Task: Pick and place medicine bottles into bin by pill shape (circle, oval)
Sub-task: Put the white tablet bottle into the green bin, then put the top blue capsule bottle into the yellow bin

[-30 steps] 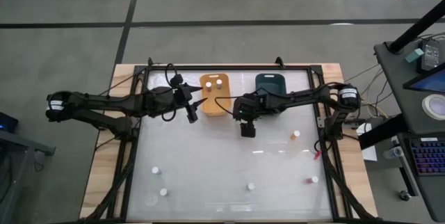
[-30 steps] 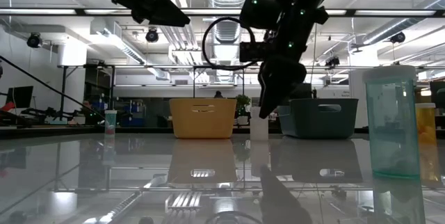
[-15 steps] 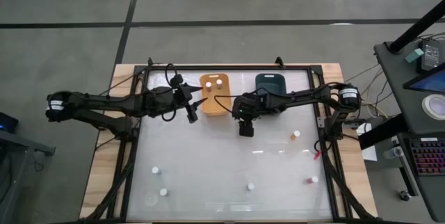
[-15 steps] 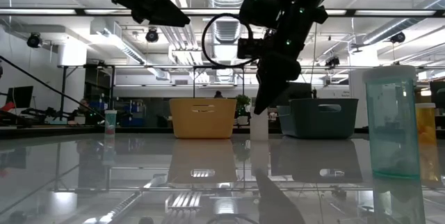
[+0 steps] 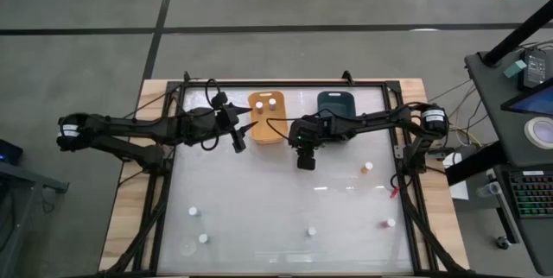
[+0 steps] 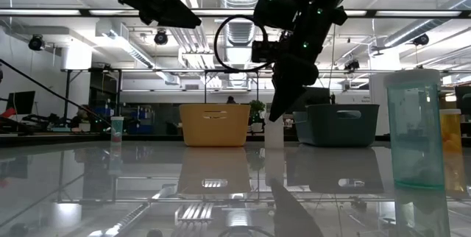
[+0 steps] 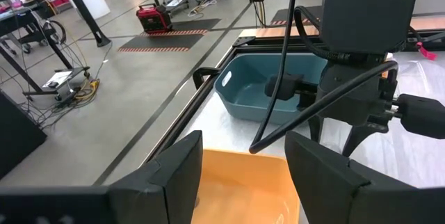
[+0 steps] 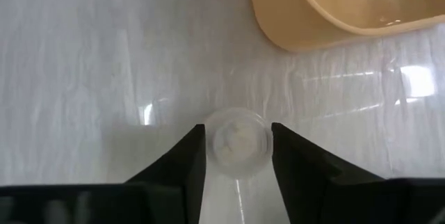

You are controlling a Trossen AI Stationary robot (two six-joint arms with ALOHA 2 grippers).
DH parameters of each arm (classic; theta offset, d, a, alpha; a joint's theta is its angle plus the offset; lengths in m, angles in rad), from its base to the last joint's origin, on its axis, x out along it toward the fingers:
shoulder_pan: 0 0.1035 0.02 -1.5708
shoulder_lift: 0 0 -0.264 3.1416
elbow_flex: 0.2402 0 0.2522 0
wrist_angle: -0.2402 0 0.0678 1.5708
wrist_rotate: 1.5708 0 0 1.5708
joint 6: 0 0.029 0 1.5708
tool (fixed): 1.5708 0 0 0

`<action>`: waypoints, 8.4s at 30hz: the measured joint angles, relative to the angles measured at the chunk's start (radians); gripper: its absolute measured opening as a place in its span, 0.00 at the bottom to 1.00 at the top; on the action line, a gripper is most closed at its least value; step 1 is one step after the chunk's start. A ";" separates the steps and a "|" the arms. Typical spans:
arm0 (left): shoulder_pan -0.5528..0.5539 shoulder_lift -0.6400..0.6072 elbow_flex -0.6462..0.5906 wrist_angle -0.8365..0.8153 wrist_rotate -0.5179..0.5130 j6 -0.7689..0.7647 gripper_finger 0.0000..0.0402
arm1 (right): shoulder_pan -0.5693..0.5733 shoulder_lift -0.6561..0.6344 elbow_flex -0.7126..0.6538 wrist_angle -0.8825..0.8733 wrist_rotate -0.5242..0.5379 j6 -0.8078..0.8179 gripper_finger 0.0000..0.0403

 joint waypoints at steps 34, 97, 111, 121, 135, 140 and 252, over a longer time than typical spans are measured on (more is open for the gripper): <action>0.000 0.001 0.000 0.001 0.000 -0.001 0.47 | -0.299 -0.305 0.055 -0.250 0.118 0.383 0.35; 0.000 0.001 0.000 0.002 0.000 0.000 0.47 | -0.471 -0.179 -0.159 -0.032 0.118 0.417 0.45; 0.000 0.001 0.000 0.007 0.000 0.000 0.47 | -0.466 -0.193 -0.102 -0.150 0.116 0.421 0.55; 0.000 0.001 0.000 0.011 0.000 0.000 0.47 | -0.369 -0.271 -0.078 -0.222 0.114 0.452 0.54; 0.000 0.001 0.000 0.018 0.000 -0.005 0.47 | -0.111 -0.404 -0.081 -0.224 0.114 0.463 0.54; 0.000 0.001 0.000 0.019 0.000 -0.010 0.47 | -0.024 -0.412 -0.090 -0.198 0.115 0.457 0.54; 0.394 0.213 -0.041 -0.686 -0.016 -0.841 0.25 | 0.224 -0.536 -0.400 0.336 0.116 0.148 0.54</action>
